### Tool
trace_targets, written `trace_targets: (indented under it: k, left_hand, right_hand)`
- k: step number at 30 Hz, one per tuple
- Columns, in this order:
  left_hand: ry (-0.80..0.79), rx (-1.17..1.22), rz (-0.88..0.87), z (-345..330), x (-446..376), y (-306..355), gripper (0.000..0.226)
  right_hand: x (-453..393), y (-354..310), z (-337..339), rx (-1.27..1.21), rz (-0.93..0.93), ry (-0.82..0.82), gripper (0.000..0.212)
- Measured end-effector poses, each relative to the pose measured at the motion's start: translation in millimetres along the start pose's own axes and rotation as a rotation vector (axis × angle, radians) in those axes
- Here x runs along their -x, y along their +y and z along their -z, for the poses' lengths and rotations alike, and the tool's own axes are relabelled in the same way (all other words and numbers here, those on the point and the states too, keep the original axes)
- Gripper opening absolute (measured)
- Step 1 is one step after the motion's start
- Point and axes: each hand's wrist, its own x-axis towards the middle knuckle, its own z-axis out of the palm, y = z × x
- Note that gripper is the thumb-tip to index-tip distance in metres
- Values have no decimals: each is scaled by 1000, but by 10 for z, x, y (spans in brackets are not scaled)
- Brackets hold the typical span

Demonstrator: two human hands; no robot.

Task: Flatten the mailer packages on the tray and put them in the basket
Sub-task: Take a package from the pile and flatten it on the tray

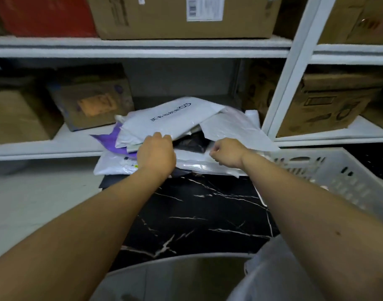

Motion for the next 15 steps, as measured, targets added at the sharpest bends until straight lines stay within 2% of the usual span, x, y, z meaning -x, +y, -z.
trace_targets:
  k: [4, 9, 15]
  left_hand:
    - [22, -43, 191, -170, -147, -293, 37]
    - [-67, -99, 168, -445, -316, -303, 71]
    - [-140, -116, 114, -441, -440, -223, 64]
  right_hand:
    - [-108, -355, -214, 118, 128, -48, 25]
    - [-283, -499, -467, 252, 211, -100, 21]
    - [-357, -538, -598, 201, 222, -129, 20]
